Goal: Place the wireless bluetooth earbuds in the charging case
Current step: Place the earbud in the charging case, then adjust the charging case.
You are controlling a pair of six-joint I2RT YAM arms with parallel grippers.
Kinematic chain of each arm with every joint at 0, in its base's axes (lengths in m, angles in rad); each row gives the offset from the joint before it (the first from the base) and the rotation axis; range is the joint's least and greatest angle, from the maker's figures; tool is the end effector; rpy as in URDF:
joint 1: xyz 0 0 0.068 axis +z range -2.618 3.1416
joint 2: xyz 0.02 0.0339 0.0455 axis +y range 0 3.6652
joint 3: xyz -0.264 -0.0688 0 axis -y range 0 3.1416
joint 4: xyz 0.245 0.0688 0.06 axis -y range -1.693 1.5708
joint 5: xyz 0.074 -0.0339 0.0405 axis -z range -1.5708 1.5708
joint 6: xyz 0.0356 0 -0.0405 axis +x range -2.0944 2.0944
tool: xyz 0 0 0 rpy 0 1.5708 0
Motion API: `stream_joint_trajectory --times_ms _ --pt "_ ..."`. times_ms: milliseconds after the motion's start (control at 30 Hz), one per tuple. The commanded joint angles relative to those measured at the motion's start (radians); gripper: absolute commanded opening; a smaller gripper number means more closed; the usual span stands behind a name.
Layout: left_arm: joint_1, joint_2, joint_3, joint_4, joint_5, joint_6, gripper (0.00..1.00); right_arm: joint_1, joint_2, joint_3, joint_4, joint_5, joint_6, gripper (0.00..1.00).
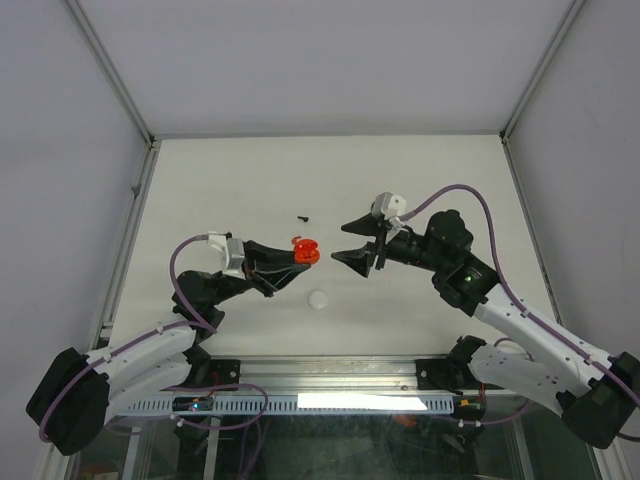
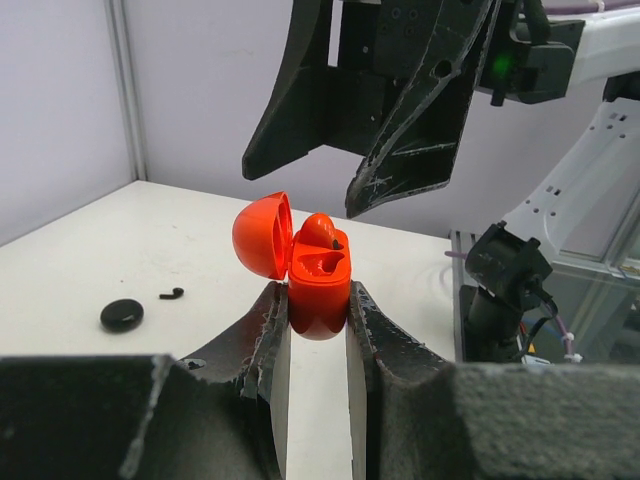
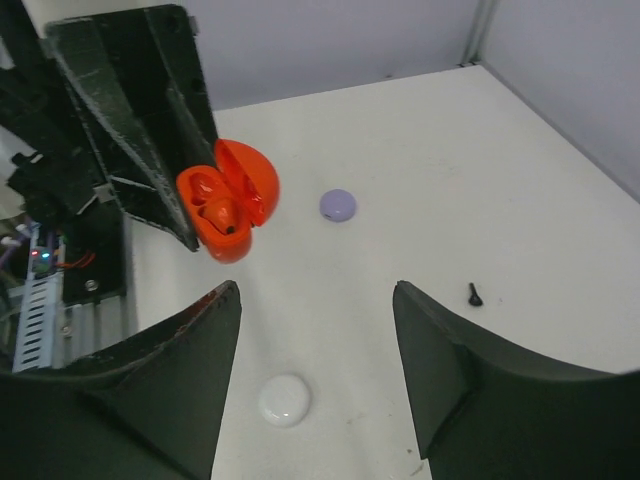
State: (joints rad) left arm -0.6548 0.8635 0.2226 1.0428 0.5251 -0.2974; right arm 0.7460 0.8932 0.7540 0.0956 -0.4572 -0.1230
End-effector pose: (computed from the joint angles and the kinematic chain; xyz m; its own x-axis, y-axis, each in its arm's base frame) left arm 0.1297 -0.1221 0.2568 0.0350 -0.3465 -0.9374 0.9446 0.3177 -0.0822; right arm 0.1445 0.1549 0.3400 0.0827 -0.0735 -0.9939 -0.9298 0.3533 -0.1035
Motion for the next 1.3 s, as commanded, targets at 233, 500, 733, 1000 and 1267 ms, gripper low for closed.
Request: stream_joint_trajectory --times_ms 233,500,733,1000,1267 --pt "-0.006 0.034 0.055 0.121 0.091 -0.047 0.00 -0.031 0.073 0.000 0.212 -0.381 0.149 0.53" --pt "-0.006 0.071 0.063 0.204 0.094 -0.095 0.00 -0.031 0.118 -0.041 0.358 -0.418 0.242 0.43" --pt "-0.006 0.112 0.075 0.265 0.101 -0.129 0.00 -0.029 0.143 -0.061 0.465 -0.445 0.309 0.37" --pt "-0.010 0.134 0.084 0.289 0.113 -0.147 0.00 -0.022 0.172 -0.071 0.559 -0.462 0.361 0.33" --pt "-0.016 0.147 0.089 0.298 0.135 -0.163 0.00 -0.018 0.189 -0.073 0.628 -0.474 0.399 0.29"
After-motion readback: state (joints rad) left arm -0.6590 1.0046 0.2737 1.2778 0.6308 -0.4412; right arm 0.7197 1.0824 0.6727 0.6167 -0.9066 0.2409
